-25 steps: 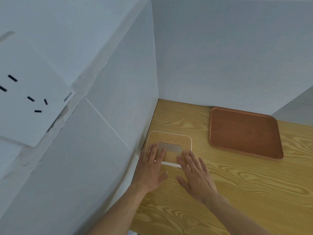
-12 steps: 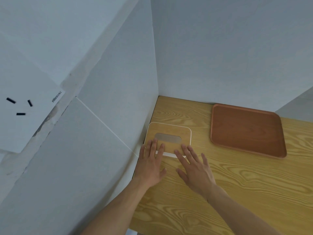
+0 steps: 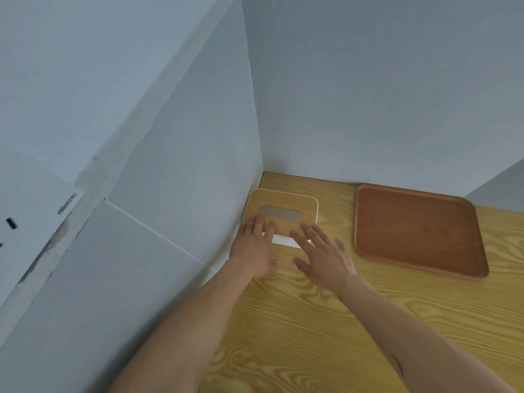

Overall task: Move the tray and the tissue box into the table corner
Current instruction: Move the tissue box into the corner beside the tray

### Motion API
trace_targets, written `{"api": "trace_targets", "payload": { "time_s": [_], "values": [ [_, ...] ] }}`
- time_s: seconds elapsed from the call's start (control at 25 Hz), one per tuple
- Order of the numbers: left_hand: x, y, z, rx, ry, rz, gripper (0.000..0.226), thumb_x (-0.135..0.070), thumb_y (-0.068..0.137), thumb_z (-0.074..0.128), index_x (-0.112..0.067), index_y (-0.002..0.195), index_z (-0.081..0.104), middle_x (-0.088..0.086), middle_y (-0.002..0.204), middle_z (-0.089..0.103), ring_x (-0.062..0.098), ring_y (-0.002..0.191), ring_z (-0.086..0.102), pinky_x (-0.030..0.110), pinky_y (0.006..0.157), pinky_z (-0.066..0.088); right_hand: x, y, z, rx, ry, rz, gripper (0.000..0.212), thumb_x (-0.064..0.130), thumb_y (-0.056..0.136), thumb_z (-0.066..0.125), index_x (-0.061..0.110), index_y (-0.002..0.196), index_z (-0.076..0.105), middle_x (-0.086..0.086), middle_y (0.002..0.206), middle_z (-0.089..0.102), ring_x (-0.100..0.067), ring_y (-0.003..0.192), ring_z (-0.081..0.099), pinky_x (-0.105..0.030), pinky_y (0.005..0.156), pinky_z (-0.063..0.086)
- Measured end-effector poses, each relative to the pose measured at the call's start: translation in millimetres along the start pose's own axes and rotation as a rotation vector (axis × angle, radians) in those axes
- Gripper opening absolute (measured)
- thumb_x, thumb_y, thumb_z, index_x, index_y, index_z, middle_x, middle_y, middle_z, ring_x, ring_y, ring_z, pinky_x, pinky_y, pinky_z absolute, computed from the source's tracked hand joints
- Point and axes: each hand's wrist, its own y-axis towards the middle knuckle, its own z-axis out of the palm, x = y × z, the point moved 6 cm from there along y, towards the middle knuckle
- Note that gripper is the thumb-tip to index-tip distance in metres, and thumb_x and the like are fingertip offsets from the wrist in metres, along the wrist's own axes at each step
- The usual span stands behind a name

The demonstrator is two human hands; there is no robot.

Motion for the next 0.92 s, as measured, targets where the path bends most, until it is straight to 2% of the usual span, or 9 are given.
{"api": "trace_targets", "payload": {
  "time_s": [0.36,0.6,0.92],
  "values": [
    [6,58,-31,0.045,0.105,-0.009,0.096,-0.048,0.079,0.071,-0.017,0.150,0.015,0.021,0.162,0.004,0.037,0.149,0.010,0.047,0.120,0.015,-20,56,-20,0.007,-0.006,0.009,0.065,0.056,0.097,0.038,0.041,0.154,0.009,0.008,0.166,-0.002,-0.014,0.151,-0.001,-0.049,0.108,0.036],
    [13,87,-42,0.053,0.070,0.011,0.100,-0.045,0.079,0.070,-0.022,0.153,0.007,0.015,0.164,-0.004,0.032,0.150,0.003,0.047,0.120,0.016,-38,89,-35,0.020,0.009,-0.005,0.064,0.053,0.097,0.041,0.042,0.153,0.011,0.008,0.166,-0.001,-0.014,0.151,-0.001,-0.047,0.103,0.044],
    [14,106,-48,0.061,0.073,-0.005,0.104,-0.046,0.078,0.071,-0.021,0.153,0.005,0.015,0.164,-0.006,0.031,0.150,0.001,0.048,0.120,0.016,-46,106,-43,0.034,0.032,0.016,0.066,0.053,0.097,0.042,0.043,0.153,0.008,0.011,0.166,-0.006,-0.012,0.151,-0.006,-0.048,0.105,0.043]
  ]
}}
